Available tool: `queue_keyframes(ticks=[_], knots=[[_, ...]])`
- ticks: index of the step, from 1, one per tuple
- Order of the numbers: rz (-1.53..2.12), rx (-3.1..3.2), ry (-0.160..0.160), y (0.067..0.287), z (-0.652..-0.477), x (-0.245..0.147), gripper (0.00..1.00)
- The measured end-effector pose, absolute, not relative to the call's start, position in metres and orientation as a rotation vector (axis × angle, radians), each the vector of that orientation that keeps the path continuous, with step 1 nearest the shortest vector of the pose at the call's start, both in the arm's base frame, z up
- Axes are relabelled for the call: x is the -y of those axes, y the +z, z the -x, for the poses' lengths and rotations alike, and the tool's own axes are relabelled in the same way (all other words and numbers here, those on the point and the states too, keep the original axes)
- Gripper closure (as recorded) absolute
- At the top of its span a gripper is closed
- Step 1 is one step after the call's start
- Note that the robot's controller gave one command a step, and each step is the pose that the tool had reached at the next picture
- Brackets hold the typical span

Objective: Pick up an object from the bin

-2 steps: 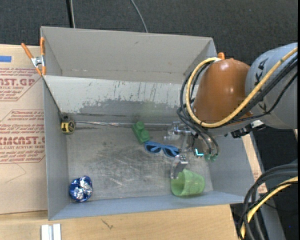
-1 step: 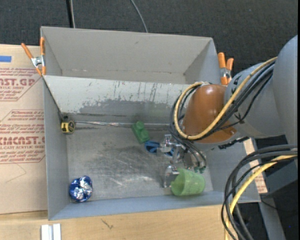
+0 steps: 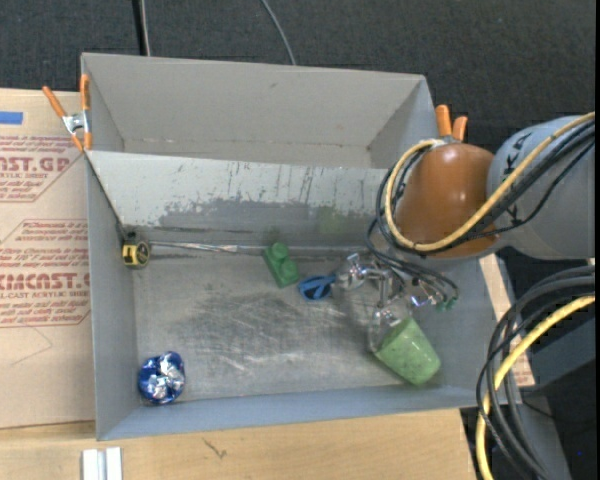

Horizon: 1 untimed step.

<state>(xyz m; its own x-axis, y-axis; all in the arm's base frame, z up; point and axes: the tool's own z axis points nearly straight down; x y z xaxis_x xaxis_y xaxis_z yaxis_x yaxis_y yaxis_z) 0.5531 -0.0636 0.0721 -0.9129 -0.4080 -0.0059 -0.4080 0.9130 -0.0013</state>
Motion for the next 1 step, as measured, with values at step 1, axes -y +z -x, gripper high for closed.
queue_keyframes(ticks=[1], knots=[[1.317, -2.848, -0.001, 0.0766, -0.5885, 0.0847, 0.0]])
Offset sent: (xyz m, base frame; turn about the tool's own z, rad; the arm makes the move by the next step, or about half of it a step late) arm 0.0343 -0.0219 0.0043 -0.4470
